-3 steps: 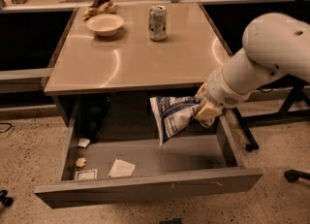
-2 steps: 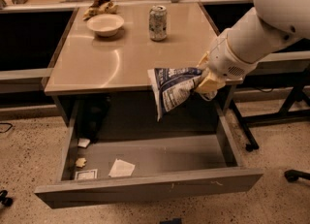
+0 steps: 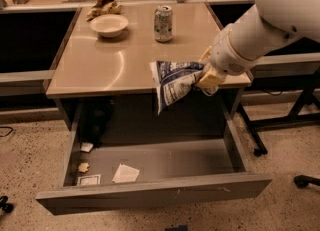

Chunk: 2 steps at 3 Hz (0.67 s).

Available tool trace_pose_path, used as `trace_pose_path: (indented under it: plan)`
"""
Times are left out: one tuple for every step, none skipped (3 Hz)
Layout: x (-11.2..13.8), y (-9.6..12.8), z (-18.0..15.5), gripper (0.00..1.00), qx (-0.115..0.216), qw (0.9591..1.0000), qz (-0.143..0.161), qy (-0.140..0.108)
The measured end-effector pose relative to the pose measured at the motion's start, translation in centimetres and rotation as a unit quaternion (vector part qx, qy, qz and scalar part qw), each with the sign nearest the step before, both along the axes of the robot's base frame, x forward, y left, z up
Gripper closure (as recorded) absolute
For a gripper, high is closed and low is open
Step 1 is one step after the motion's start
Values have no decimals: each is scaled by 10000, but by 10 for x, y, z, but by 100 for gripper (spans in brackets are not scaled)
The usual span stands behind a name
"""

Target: Pick blue chip bag from top drawer and place on counter

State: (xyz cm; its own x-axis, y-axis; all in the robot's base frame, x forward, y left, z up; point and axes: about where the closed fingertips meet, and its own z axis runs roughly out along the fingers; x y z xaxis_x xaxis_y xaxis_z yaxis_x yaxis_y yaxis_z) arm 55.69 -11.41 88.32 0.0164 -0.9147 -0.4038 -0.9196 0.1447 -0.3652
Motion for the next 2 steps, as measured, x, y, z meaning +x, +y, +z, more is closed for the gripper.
trace_pose_path:
  plan:
    - [44,12,4,100,214,9992,-55,-325]
    - [88,16,4,100,428,9976,-138,-523]
